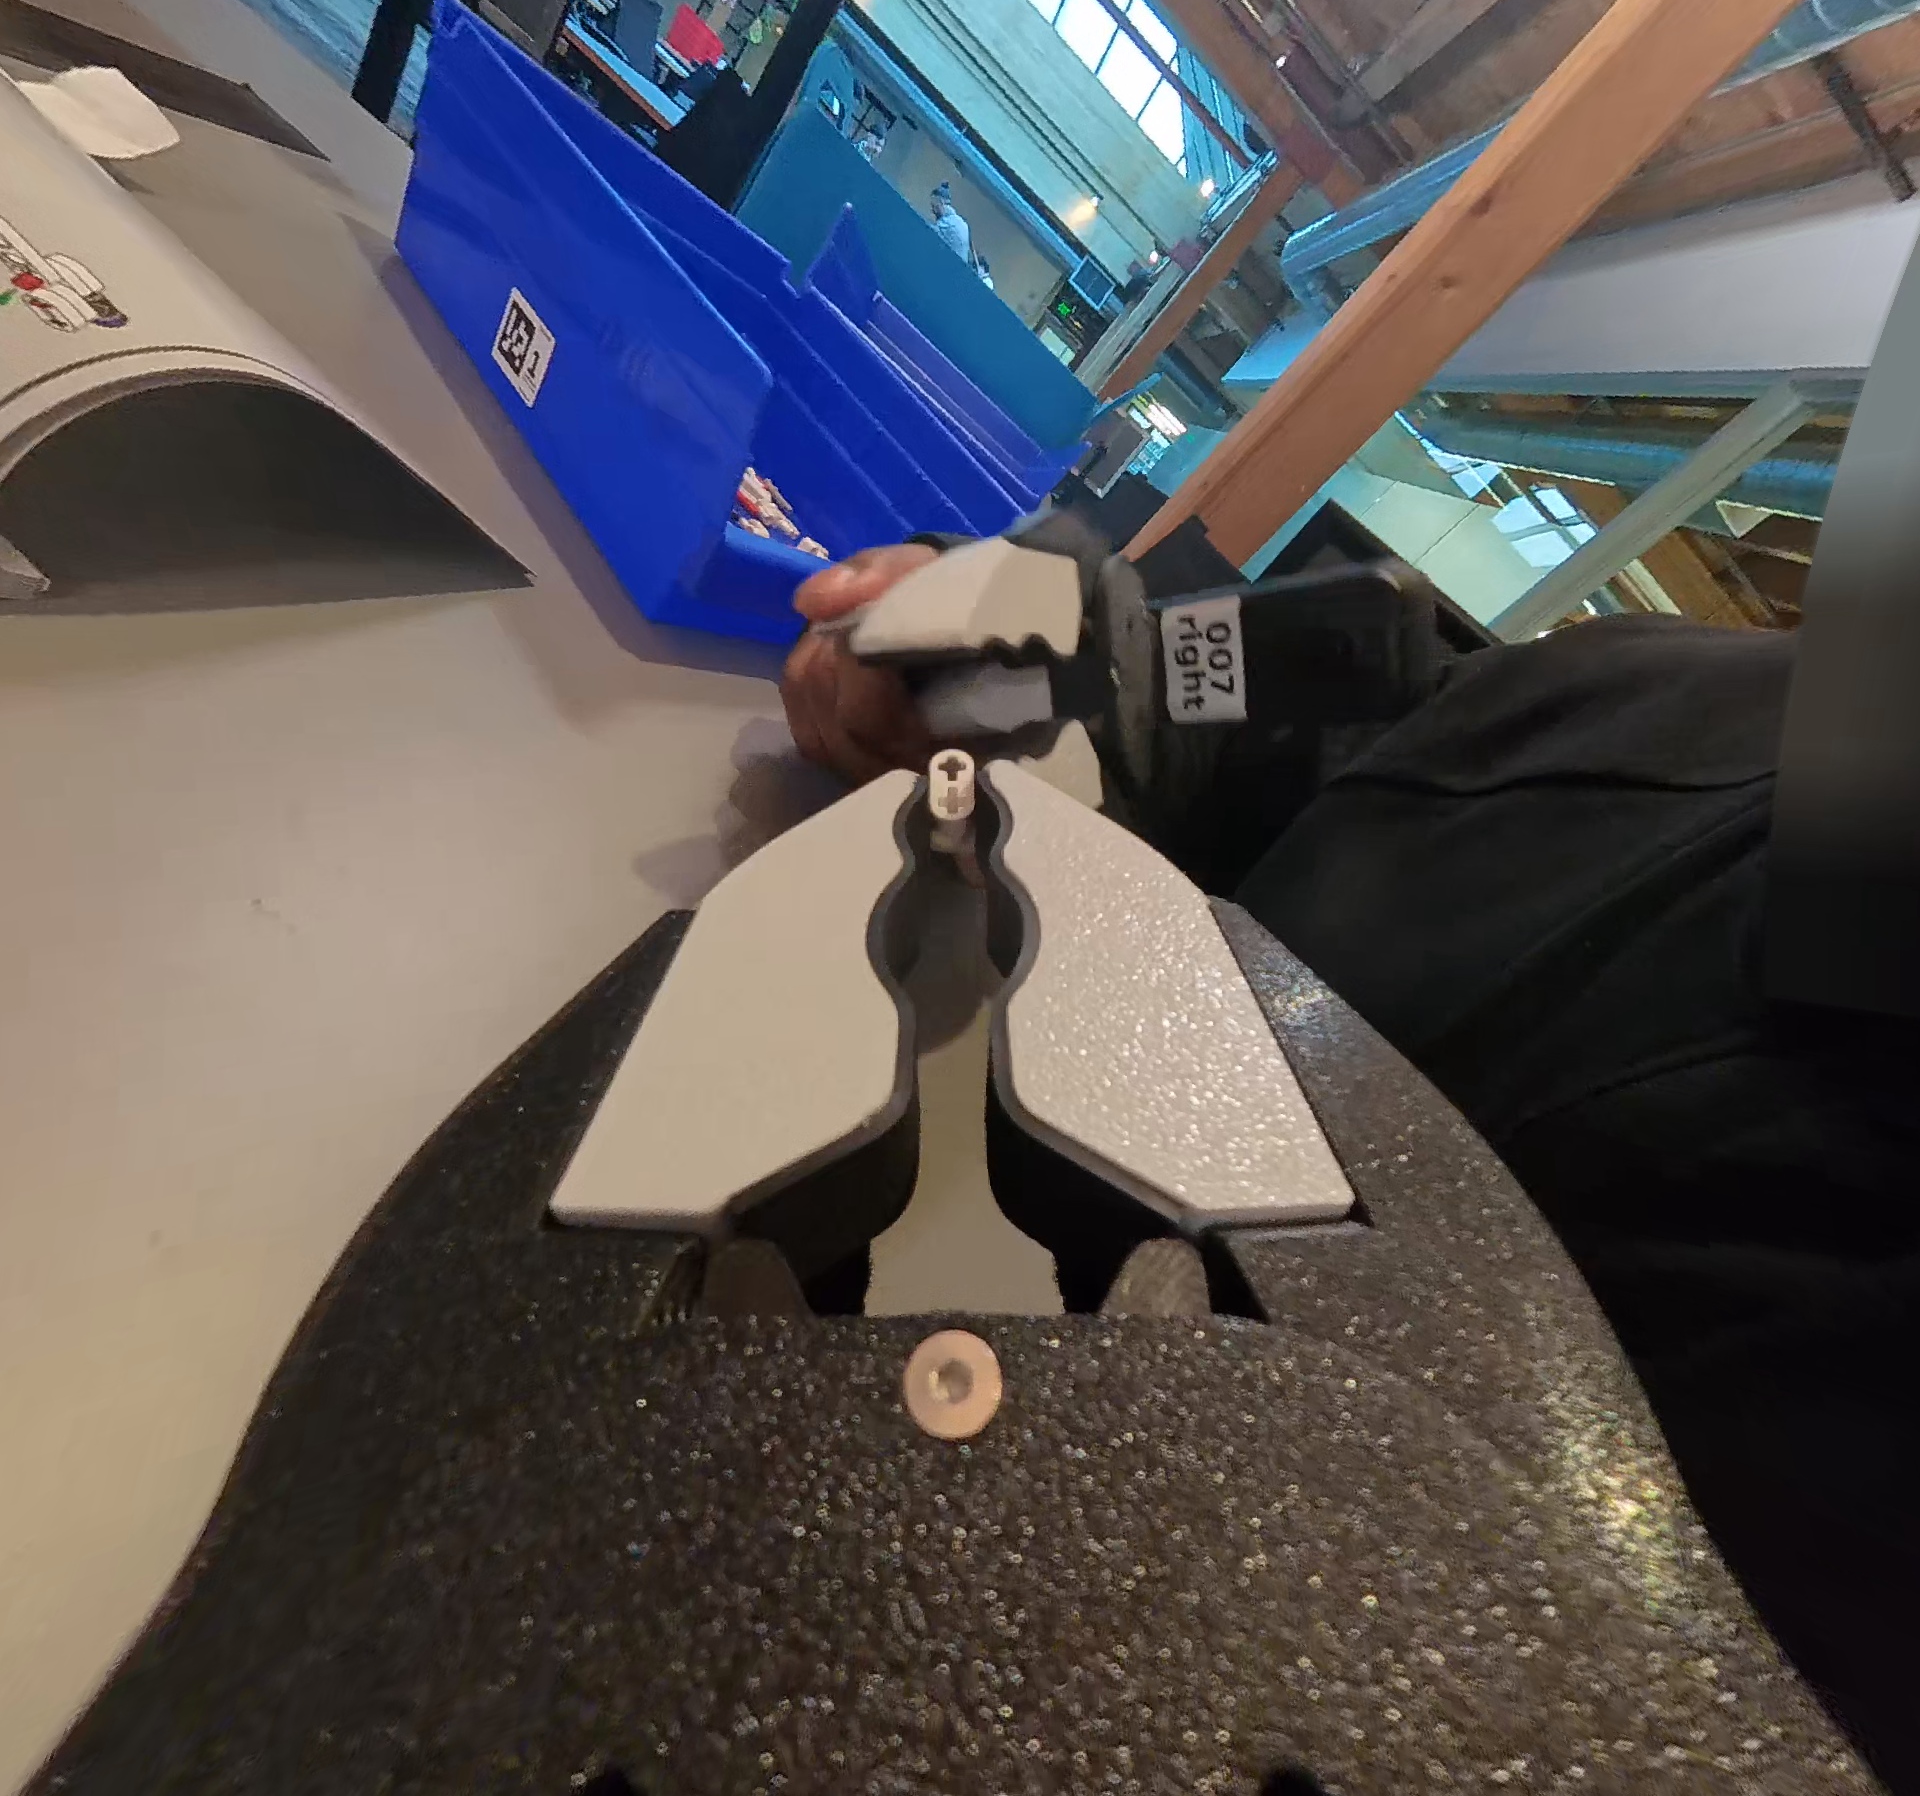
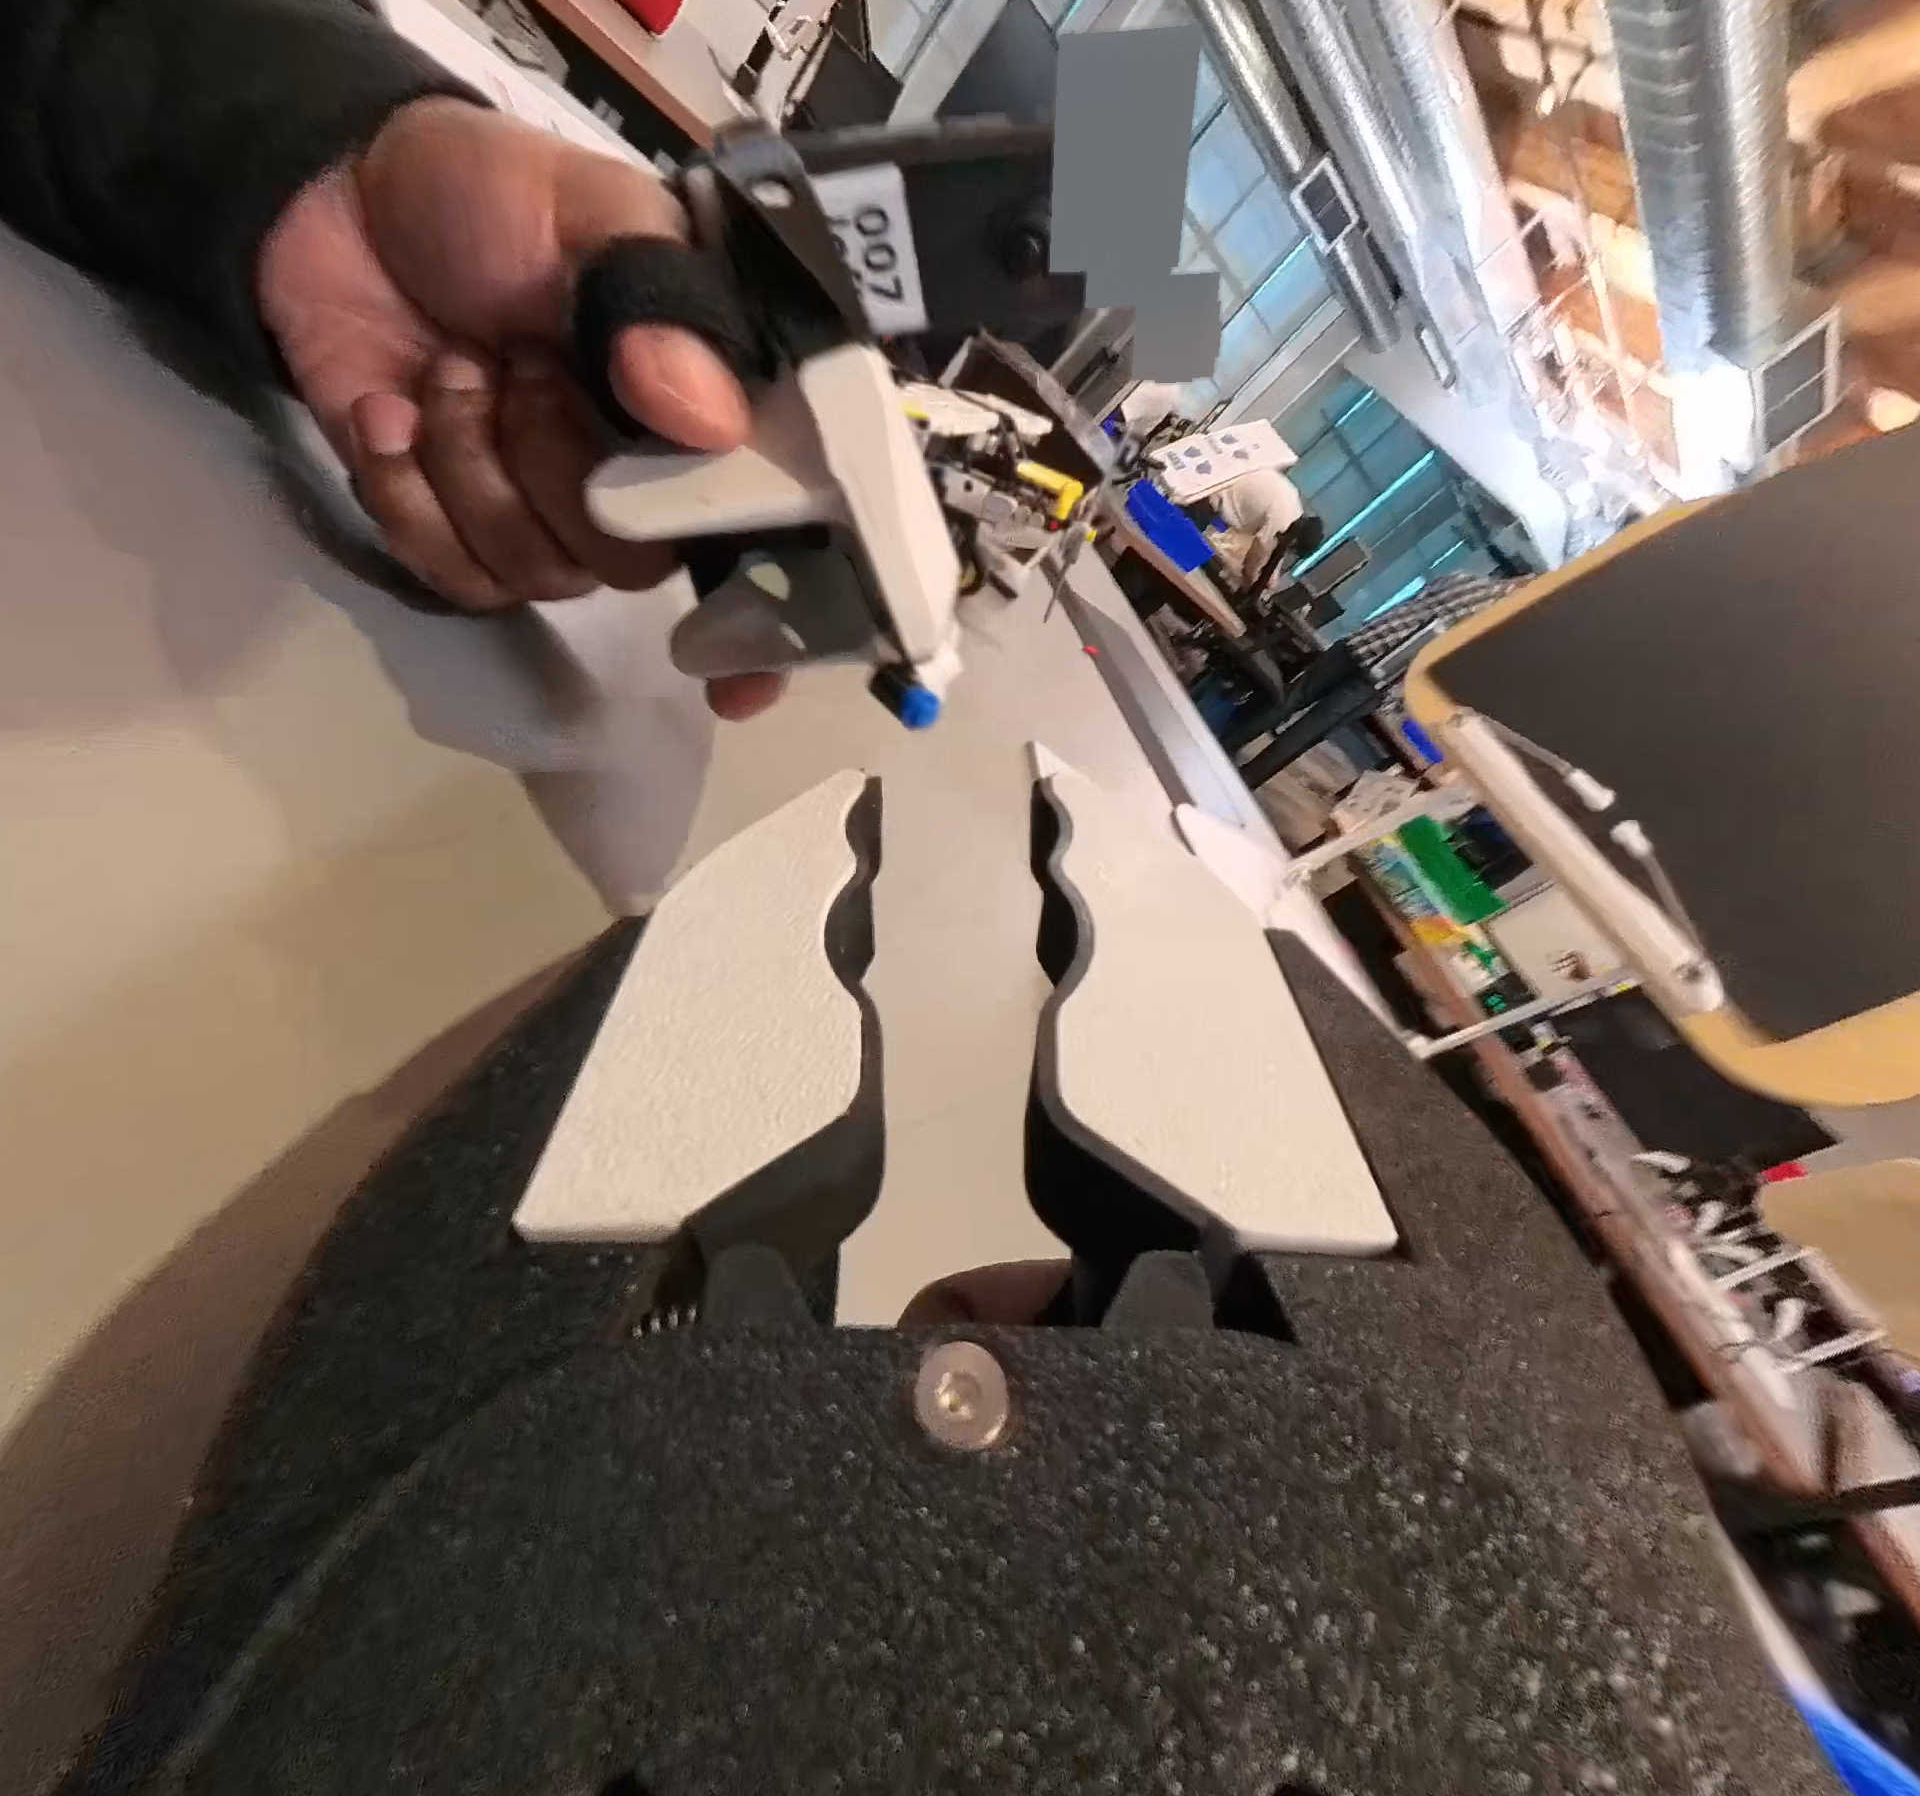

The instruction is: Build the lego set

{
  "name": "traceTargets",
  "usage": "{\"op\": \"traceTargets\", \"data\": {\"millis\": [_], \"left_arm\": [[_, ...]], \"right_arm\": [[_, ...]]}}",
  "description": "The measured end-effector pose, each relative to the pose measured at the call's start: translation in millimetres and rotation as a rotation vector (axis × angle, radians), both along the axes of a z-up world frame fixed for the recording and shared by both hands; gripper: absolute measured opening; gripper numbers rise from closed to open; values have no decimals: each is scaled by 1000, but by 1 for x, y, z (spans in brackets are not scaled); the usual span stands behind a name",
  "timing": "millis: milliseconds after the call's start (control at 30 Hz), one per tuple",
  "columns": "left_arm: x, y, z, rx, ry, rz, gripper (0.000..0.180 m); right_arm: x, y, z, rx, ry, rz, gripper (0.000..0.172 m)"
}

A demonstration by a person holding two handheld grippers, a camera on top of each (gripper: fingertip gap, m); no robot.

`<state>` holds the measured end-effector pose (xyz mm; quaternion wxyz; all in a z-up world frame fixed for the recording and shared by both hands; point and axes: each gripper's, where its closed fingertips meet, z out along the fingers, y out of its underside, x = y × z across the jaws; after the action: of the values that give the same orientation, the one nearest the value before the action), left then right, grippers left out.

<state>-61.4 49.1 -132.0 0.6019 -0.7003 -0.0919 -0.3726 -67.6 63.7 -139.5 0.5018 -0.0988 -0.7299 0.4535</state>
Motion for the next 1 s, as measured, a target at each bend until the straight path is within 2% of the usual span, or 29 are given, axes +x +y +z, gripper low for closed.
{"op": "traceTargets", "data": {"millis": [133,267,400,533,600,767,833,933,1000], "left_arm": [[6,-22,5,16,22,28,8],[10,-53,8,50,42,61,8],[-1,-90,5,59,77,130,8],[-23,-132,2,61,131,221,8],[-34,-153,4,81,153,263,7],[-63,-194,9,127,210,377,8],[-73,-208,16,188,165,399,8],[-80,-220,24,261,71,399,7],[-77,-219,24,260,81,380,7]], "right_arm": [[-29,3,0,-91,-170,-75,28],[-88,-10,8,-157,-380,-197,29],[-172,-30,26,-158,-516,-289,33],[-279,-51,37,-138,-647,-309,33],[-333,-64,25,-127,-753,-302,33],[-440,-91,-35,-72,-1055,-352,33],[-464,-99,-54,-55,-1141,-377,33],[-486,-113,-65,-81,-1221,-379,28],[-491,-117,-74,-57,-1263,-389,27]]}}
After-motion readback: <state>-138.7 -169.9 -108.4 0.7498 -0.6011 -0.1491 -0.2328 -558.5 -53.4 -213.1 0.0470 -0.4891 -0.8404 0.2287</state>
